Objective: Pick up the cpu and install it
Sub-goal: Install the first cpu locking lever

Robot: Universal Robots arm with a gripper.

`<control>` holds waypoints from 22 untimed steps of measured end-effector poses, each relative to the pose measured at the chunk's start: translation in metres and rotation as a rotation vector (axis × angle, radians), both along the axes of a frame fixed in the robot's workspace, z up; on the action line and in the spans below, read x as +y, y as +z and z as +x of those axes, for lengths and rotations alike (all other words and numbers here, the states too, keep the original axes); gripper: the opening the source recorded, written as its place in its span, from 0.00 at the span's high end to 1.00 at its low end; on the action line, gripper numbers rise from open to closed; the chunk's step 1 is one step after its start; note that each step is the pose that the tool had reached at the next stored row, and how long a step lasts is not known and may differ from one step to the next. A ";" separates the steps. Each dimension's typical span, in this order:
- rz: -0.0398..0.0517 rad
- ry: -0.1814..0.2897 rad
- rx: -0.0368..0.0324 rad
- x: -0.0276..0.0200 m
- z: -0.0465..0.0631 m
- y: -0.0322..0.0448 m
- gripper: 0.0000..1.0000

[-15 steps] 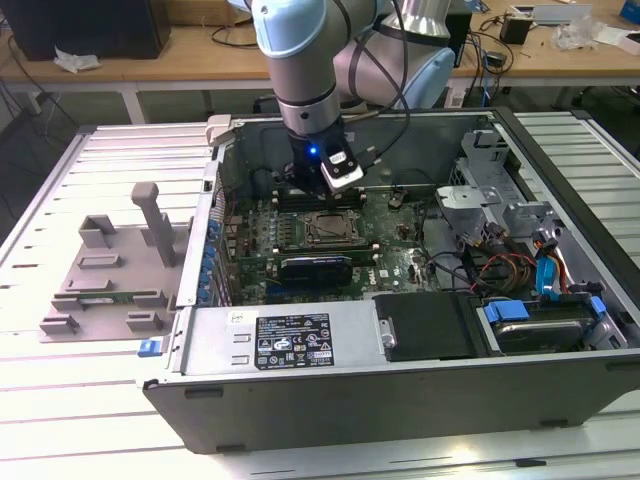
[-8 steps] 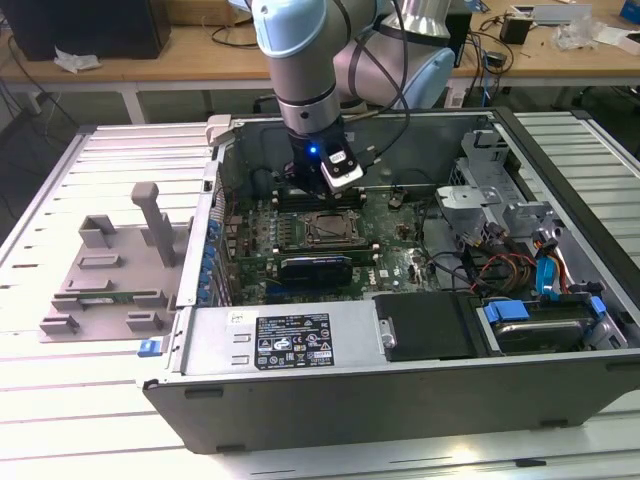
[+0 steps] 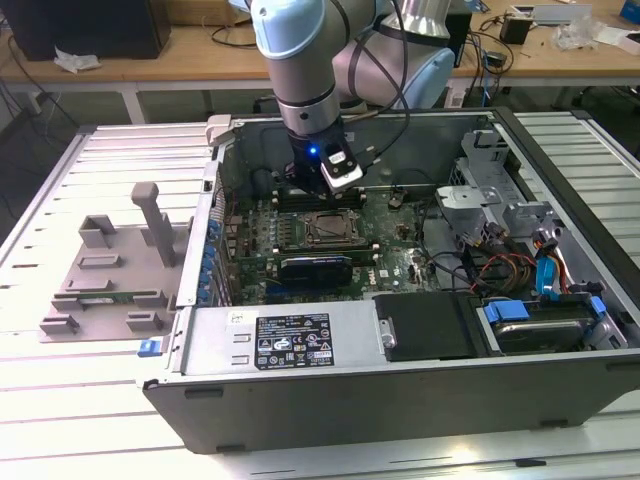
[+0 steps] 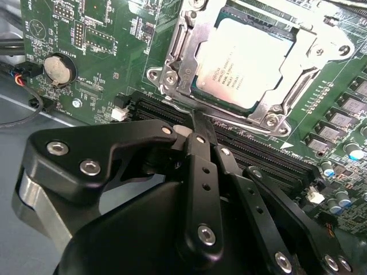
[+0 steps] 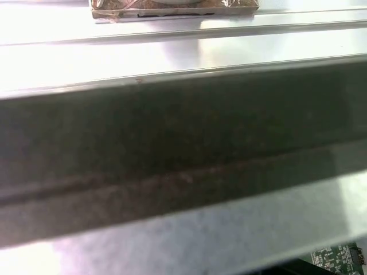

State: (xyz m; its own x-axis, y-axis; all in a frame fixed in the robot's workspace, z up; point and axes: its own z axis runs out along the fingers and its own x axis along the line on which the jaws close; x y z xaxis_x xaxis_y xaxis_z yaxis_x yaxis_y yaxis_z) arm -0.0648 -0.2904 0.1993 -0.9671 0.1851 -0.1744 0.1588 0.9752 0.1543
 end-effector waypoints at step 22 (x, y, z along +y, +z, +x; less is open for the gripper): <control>-0.0038 -0.006 -0.0126 0.0001 -0.001 0.0074 0.89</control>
State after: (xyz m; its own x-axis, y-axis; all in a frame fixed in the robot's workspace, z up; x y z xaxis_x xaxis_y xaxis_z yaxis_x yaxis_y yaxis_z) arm -0.0656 -0.2904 0.2067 -0.9638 0.1897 -0.1872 0.1623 0.9749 0.1526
